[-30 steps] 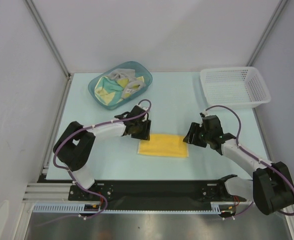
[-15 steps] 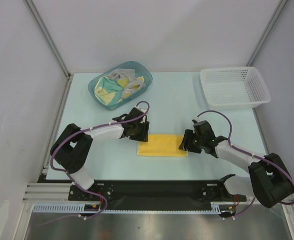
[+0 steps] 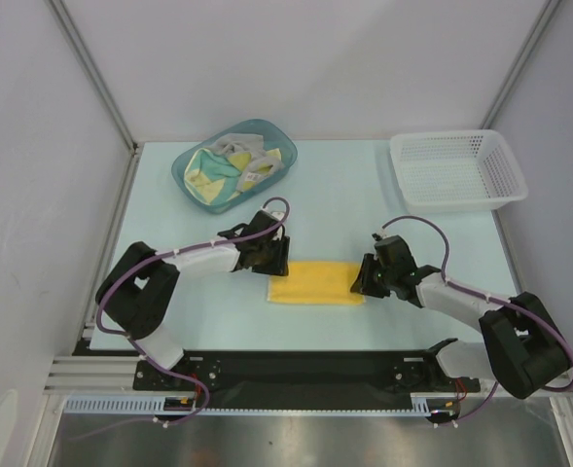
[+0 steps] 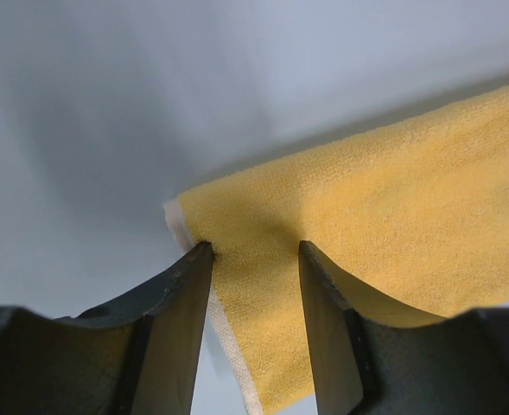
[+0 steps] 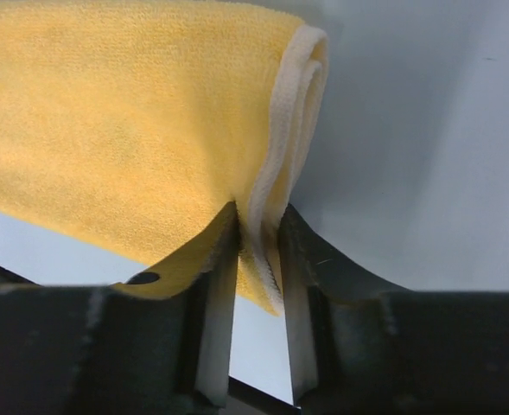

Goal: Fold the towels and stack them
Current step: Neatly place the folded towel into the bin

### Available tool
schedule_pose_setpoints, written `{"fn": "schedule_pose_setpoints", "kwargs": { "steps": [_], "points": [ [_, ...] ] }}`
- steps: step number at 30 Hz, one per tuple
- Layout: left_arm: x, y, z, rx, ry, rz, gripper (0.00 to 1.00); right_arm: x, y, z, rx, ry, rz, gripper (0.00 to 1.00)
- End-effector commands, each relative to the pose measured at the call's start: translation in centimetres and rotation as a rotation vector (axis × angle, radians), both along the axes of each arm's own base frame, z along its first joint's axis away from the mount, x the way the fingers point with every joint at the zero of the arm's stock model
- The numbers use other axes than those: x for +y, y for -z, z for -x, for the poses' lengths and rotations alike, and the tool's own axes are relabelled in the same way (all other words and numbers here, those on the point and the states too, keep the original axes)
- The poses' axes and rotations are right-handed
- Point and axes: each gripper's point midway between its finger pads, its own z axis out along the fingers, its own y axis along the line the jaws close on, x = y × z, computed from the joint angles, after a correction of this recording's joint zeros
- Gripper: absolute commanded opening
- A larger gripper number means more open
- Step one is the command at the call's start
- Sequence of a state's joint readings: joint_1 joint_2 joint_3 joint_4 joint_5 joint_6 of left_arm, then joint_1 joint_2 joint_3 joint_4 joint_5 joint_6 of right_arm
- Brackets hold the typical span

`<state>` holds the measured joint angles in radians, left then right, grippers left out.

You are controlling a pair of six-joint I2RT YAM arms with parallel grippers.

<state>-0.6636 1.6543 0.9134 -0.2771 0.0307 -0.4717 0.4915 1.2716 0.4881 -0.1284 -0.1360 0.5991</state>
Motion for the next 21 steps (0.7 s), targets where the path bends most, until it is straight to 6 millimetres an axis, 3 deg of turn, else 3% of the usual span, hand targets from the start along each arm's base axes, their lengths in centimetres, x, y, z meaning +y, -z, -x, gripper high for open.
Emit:
{"fn": "schedule_pose_setpoints", "kwargs": {
  "steps": [1, 7, 10, 16, 21],
  "points": [
    [1.6, 0.6, 1.4, 0.039, -0.032, -0.047, 0.51, -0.7, 1.3, 0.9, 0.03, 0.0, 0.053, 0.26],
    [2.6, 0.2, 0.9, 0.024, -0.105, -0.069, 0.52, 0.5, -1.1, 0.1, -0.045, -0.051, 0.078, 0.01],
    [3.5, -0.9, 0.1, 0.019, -0.163, -0.072, 0.54, 1.2, -3.2, -1.0, -0.112, -0.063, 0.147, 0.0],
    [7.4, -5.5, -3.1, -0.061, -0.283, -0.074, 0.59, 1.2, -3.9, -0.4, -0.122, -0.064, 0.276, 0.0],
    [9.0, -9.4, -4.3, -0.144, -0.313, -0.071, 0.59, 1.4, -5.8, -2.3, -0.184, -0.081, 0.33, 0.0]
  ]
}}
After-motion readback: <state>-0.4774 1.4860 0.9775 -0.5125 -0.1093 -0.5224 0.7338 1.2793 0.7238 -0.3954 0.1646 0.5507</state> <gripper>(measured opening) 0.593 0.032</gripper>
